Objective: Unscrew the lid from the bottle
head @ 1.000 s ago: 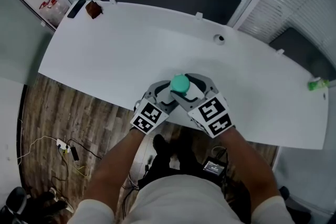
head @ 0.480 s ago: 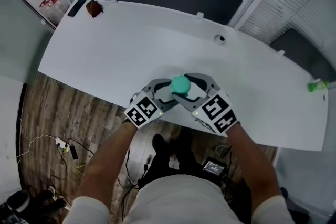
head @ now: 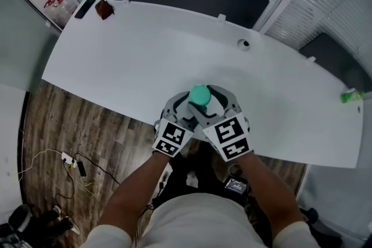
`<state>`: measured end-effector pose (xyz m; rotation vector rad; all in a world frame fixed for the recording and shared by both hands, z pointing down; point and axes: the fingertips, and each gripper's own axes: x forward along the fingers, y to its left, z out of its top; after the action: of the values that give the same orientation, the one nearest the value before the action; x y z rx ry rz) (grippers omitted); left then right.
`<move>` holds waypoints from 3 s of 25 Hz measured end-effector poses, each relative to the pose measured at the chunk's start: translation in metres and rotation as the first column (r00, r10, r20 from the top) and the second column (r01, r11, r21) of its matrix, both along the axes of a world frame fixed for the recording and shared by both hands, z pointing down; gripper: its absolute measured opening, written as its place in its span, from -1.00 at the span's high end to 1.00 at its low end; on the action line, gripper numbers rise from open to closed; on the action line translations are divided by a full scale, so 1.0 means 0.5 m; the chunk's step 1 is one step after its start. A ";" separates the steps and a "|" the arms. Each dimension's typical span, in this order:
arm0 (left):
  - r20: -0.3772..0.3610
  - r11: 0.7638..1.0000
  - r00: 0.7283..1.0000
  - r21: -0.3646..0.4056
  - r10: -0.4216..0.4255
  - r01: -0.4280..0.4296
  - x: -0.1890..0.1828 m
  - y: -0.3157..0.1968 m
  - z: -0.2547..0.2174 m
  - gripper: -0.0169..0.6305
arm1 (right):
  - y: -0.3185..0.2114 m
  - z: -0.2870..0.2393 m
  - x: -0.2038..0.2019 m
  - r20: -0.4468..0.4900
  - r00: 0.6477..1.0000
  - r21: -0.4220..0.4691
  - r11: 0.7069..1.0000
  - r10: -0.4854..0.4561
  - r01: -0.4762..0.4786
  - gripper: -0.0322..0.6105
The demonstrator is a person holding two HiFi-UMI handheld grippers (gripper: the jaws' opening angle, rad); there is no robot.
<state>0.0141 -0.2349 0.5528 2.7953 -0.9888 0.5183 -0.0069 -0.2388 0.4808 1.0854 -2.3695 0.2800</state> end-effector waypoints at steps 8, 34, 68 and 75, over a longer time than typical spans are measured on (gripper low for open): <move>0.021 0.990 0.989 -0.001 0.143 -0.143 -0.002 0.003 0.003 0.07 | 0.001 0.001 0.000 0.007 0.998 -0.015 0.998 -0.065 0.066 0.02; 0.005 0.986 0.986 0.015 -0.169 0.168 0.006 -0.018 0.010 0.00 | 0.001 0.001 -0.003 0.004 1.000 -0.012 1.000 0.009 -0.009 0.02; -0.018 0.986 0.986 -0.027 0.165 -0.166 0.022 -0.005 0.012 0.00 | 0.004 -0.010 -0.003 0.026 0.994 0.010 0.995 -0.104 0.104 0.02; -0.012 0.986 0.986 -0.025 0.167 -0.167 0.022 -0.005 0.012 0.00 | 0.009 -0.022 -0.003 0.030 0.994 0.021 0.995 -0.102 0.101 0.02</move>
<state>0.0249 -0.2371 0.5589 2.8694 -0.7441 0.5323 -0.0083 -0.2341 0.4699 0.9722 -2.4507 0.2398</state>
